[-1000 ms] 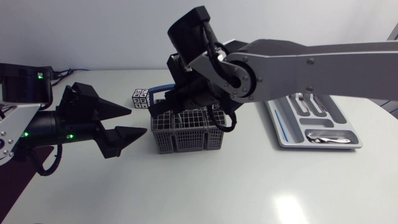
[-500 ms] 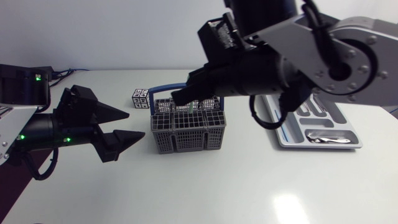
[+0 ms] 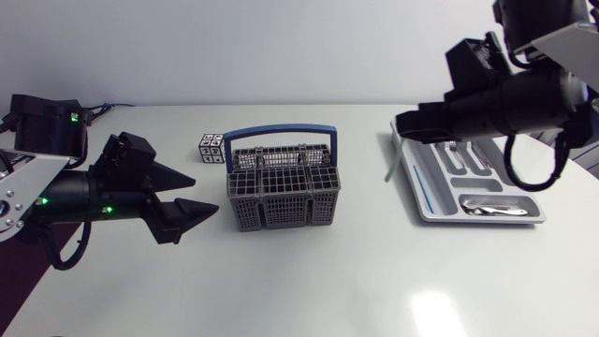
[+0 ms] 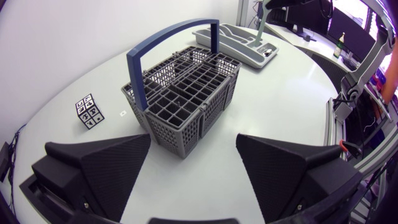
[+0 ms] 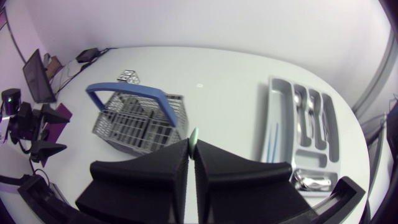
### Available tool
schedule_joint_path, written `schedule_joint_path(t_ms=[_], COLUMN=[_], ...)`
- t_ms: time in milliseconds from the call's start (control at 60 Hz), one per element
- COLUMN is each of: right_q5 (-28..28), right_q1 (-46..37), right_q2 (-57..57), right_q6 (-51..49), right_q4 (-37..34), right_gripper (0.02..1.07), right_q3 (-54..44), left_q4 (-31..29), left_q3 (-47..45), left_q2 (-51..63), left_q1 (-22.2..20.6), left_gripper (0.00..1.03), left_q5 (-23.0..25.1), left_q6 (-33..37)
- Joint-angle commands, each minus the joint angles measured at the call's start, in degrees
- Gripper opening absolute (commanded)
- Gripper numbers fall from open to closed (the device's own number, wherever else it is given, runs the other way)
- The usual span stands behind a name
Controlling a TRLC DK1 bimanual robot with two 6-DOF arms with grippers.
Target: Transfer all utensils from the basket to the drawer tray.
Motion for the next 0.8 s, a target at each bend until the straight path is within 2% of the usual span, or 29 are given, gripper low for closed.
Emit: schedule_joint_path(t_ms=[0, 150, 317, 550, 783], right_q5=[-1.1, -0.5, 4.2, 13.0, 20.3], right_q1=[-5.8, -16.4, -25.1, -29.6, -30.8], right_q2=[-0.5, 0.2, 3.6, 10.3, 17.5], right_q6=[-2.9, -11.0, -20.3, -29.6, -33.9], right_q4=[-2.1, -1.5, 5.7, 17.7, 26.6], right_gripper=[0.08, 0.08, 0.08, 0.09, 0.12], right_q3=[-2.6, -6.1, -10.0, -13.1, -14.8], left_q4=[-0.8, -1.0, -1.0, -1.2, -2.2], left_q3=[1.7, 1.6, 1.4, 1.3, 1.3], left_q2=[0.9, 0.8, 0.8, 0.4, -0.5], left_q1=[0.3, 0.4, 0.3, -0.2, -0.4], left_gripper=[0.96, 0.96, 0.96, 0.96, 0.96], left_q5=[-0.2, -1.0, -1.1, -1.1, -1.4], left_q6=[-1.0, -1.0, -1.0, -1.2, -1.4])
